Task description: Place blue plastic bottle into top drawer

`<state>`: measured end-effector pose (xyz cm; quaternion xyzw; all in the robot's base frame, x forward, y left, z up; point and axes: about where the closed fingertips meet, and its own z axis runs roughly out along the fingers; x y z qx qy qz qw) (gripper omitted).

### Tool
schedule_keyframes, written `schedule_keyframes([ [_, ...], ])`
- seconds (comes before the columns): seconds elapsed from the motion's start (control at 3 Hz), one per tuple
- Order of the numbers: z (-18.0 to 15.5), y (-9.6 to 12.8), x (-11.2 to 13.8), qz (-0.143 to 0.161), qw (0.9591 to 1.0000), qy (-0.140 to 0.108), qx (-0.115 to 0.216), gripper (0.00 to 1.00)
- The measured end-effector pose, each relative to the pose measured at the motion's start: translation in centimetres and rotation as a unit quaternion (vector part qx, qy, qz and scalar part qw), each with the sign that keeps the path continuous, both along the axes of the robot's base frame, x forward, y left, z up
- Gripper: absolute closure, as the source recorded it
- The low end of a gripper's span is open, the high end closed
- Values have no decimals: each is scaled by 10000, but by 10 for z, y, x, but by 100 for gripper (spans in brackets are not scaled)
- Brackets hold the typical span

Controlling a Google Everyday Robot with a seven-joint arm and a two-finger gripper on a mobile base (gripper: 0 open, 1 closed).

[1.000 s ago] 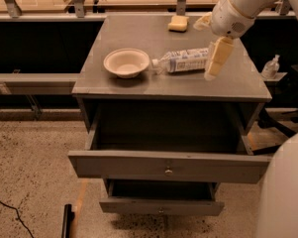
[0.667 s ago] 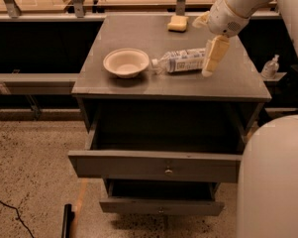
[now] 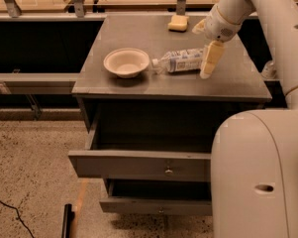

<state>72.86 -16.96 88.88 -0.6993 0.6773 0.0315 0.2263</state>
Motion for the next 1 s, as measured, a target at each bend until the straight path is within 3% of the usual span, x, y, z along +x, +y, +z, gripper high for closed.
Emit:
schedule_keyframes([
  [0.33,-21,1,14,-51,9999,87,11,0],
  [1.0,-49,15,19,368,9989,276,99,41],
])
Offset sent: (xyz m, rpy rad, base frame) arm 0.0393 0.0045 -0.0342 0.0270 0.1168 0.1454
